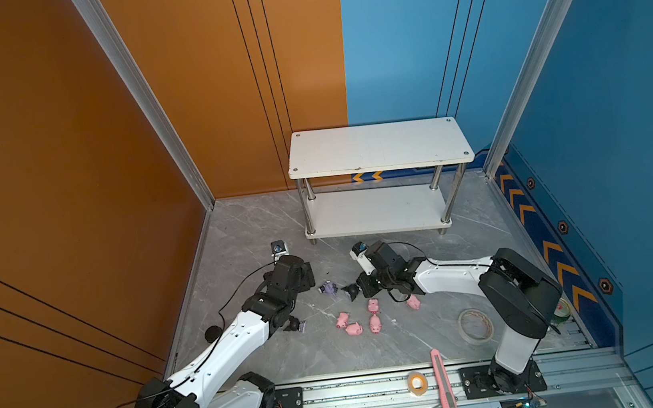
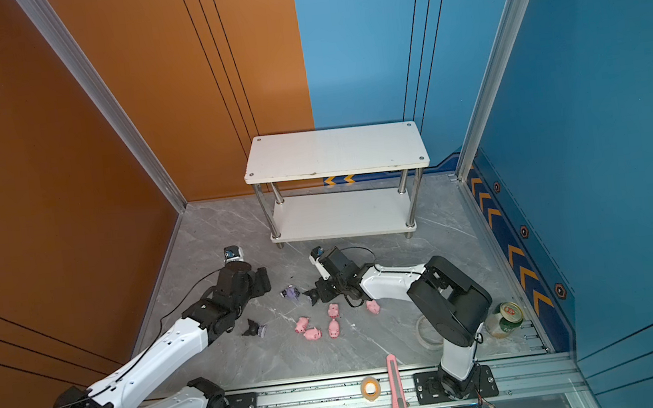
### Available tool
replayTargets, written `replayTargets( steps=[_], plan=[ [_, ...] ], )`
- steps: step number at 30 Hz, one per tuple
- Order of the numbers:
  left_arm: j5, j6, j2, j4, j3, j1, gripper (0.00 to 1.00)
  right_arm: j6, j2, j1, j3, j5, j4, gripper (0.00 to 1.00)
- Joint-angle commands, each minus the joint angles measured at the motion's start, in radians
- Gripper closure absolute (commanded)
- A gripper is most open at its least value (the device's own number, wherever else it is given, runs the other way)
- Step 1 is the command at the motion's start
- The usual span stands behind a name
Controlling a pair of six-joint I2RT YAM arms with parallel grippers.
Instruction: Place and organize the plastic toys onto the shelf
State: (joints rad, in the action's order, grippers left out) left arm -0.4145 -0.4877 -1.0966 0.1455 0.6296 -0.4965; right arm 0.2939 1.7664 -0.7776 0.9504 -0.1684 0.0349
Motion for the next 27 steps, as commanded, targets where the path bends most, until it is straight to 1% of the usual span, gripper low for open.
replayTargets(
  steps=[1,8,12,13,16,22,27],
  plan=[
    [0.009,0.006,-0.003,-0.003,0.025,0.010,0.15,0.020,0.017,0.013,0.020,0.035,-0.038,1.00],
    [0.011,0.005,-0.008,-0.004,0.025,0.011,0.15,0.037,0.052,0.051,0.019,0.025,-0.034,1.00],
    [0.011,0.006,-0.005,-0.003,0.027,0.010,0.15,0.057,0.071,0.070,0.015,-0.017,-0.008,1.00],
    [0.011,0.006,-0.005,-0.003,0.027,0.011,0.15,0.061,0.073,0.098,0.013,-0.022,-0.002,1.00],
    [0.009,0.006,-0.002,-0.001,0.028,0.010,0.15,0.062,0.077,0.118,0.008,-0.030,0.007,1.00],
    [0.008,0.005,-0.003,-0.001,0.027,0.012,0.15,0.033,0.053,0.150,0.007,-0.021,-0.006,1.00],
    [0.012,0.006,-0.004,-0.001,0.027,0.010,0.15,-0.014,-0.026,0.173,0.016,0.029,-0.077,1.00]
  ],
)
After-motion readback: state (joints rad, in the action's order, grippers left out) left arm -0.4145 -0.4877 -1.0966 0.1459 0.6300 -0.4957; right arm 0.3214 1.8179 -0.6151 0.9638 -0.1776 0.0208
